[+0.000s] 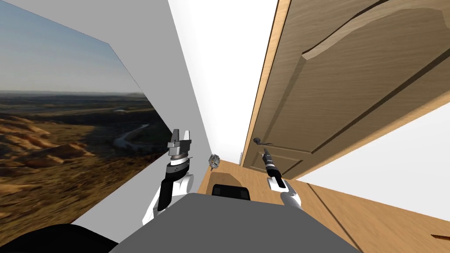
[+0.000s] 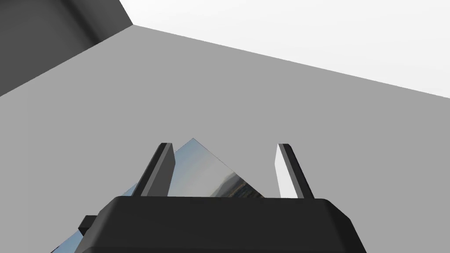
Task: Pull the door open
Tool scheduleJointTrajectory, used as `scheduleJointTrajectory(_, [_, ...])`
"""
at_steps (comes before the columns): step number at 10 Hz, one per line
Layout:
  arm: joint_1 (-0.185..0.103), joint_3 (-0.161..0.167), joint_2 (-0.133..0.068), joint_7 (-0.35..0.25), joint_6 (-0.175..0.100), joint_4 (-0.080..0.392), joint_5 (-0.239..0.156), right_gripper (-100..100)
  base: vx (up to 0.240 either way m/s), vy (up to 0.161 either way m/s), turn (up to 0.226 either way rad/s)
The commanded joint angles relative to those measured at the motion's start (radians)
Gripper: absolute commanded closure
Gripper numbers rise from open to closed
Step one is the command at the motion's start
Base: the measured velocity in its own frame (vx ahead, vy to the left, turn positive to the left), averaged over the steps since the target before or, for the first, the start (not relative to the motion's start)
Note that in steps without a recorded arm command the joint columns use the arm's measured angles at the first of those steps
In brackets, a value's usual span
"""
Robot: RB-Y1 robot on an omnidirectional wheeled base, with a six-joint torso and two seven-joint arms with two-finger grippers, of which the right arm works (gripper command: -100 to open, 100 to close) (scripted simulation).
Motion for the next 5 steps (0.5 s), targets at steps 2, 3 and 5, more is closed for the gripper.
scheduleJointTrajectory(2, [-0.022,-0.062,-0.001,0.04,-0.004,0.035,-0.025,-100,0.046,-0.042,0.285])
scheduleJointTrajectory(3, [-0.031,-0.082,-0.003,0.052,-0.007,0.051,-0.034,-100,0.053,-0.047,0.202])
scheduleJointTrajectory(5, [-0.05,-0.124,-0.006,0.077,-0.013,0.084,-0.051,-100,0.042,-0.053,0.189])
